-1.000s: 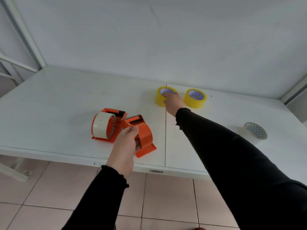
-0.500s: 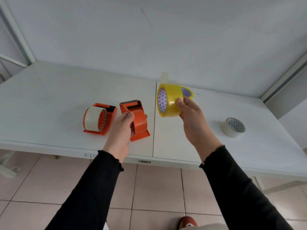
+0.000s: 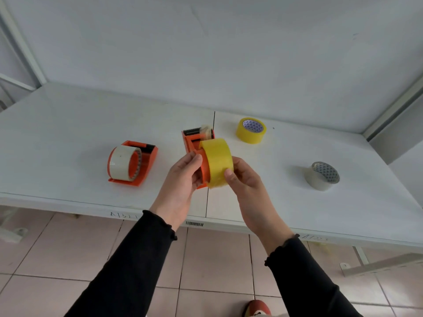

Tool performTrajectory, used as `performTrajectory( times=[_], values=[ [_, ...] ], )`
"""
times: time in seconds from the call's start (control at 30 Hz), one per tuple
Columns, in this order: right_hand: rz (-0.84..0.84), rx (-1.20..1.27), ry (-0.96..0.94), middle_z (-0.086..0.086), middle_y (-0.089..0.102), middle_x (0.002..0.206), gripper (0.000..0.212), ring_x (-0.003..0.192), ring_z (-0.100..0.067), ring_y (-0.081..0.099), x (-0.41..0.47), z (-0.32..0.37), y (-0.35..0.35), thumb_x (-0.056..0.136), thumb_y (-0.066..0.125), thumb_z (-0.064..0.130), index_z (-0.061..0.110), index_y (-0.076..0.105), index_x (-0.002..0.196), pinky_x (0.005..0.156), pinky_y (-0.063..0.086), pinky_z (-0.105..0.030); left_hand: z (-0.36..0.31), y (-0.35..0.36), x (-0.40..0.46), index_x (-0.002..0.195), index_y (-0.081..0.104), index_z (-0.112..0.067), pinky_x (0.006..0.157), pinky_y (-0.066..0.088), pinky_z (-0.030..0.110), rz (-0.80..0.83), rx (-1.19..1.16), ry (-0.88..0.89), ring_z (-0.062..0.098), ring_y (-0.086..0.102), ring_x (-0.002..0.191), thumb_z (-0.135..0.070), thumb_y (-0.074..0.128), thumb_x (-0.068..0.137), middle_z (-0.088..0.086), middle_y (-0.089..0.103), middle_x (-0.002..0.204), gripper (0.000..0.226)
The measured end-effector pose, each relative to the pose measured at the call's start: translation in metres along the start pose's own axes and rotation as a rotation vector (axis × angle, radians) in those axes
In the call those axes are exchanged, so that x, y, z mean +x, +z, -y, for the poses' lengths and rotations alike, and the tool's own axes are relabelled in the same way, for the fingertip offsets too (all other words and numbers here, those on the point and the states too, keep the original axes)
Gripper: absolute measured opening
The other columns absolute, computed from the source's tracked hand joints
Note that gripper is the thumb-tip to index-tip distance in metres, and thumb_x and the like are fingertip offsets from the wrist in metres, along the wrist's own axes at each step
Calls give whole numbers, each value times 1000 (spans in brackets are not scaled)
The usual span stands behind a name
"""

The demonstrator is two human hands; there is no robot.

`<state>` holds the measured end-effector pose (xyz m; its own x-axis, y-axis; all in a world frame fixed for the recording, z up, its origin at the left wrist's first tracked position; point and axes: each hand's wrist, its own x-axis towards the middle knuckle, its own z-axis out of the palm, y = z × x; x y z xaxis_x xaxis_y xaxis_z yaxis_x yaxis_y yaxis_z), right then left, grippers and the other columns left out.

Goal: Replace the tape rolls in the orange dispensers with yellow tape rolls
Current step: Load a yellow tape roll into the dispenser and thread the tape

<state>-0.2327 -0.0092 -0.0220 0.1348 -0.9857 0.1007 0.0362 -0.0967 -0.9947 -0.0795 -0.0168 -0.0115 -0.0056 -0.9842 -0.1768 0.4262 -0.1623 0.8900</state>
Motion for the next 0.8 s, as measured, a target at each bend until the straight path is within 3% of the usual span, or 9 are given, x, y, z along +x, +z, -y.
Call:
performTrajectory(
  times=[0.13, 0.23, 0.33, 0.43, 0.5, 0.6, 0.63, 0.73, 0.8],
  values=[
    [-17, -94, -55, -22, 63, 112, 35, 104, -22, 60, -5, -5, 7, 97, 60, 11, 16, 63, 131, 98, 53, -39, 0, 1, 0, 121, 69, -7, 90, 49, 38, -3, -130, -42, 23, 67, 101, -28, 47, 102, 12, 74, 111, 36],
    [-41, -310, -158, 0, 51, 96, 38, 95, -9, 55, -10, -10, 14, 90, 66, 15, 36, 61, 121, 96, 53, -44, -1, 0, -2, 129, 63, -6, 100, 49, 43, 51, -225, -109, 28, 67, 109, -39, 50, 98, 17, 71, 121, 47],
    [30, -503, -251, 0, 55, 98, 29, 98, -24, 57, -14, -12, 14, 88, 71, 17, 20, 58, 113, 91, 52, -49, 0, -2, -2, 120, 64, -4, 100, 47, 49, 65, -175, -85, 29, 66, 100, -39, 61, 92, 13, 70, 104, 46],
    [-1, -284, -167, -14, 56, 101, 31, 95, -16, 57, -10, 0, 9, 85, 73, 8, 9, 53, 109, 96, 53, -46, 3, -1, -2, 123, 63, 2, 97, 47, 49, 51, -71, -57, 30, 64, 102, -30, 61, 95, 15, 70, 110, 43],
    [-107, -209, -152, -5, 56, 108, 33, 104, -13, 56, -3, 13, 5, 89, 68, 14, 15, 54, 118, 102, 50, -43, 6, 3, -6, 127, 63, -9, 95, 50, 43, 73, 64, -35, 22, 69, 102, -27, 61, 96, 7, 74, 114, 36],
    [-154, -466, -200, 8, 52, 124, 47, 118, -15, 51, 12, 22, 1, 90, 69, 21, 28, 55, 134, 98, 46, -24, 10, 11, -13, 130, 59, -21, 80, 53, 19, 144, 246, 14, 4, 70, 98, -23, 59, 98, -3, 74, 116, 32],
    [-145, -529, -210, 9, 53, 122, 45, 117, -16, 52, 15, 23, 2, 90, 69, 19, 29, 59, 132, 95, 47, -24, 13, 12, -14, 132, 56, -21, 76, 52, 14, 171, 286, 19, 1, 69, 99, -20, 58, 98, -4, 72, 118, 34],
    [-243, -596, -208, 7, 66, 101, 16, 101, -22, 60, 19, 19, 6, 90, 65, 24, 25, 75, 103, 83, 53, -44, 19, 14, -17, 137, 50, -20, 80, 51, 13, 238, 323, 0, 1, 66, 103, -14, 58, 98, -4, 71, 120, 40],
    [-336, -526, -172, 2, 69, 89, 16, 93, -24, 62, 18, 18, 6, 91, 63, 30, 19, 76, 91, 77, 52, -51, 22, 16, -19, 137, 49, -22, 84, 51, 18, 249, 313, -18, 3, 66, 105, -12, 60, 96, -4, 71, 119, 44]
  ],
)
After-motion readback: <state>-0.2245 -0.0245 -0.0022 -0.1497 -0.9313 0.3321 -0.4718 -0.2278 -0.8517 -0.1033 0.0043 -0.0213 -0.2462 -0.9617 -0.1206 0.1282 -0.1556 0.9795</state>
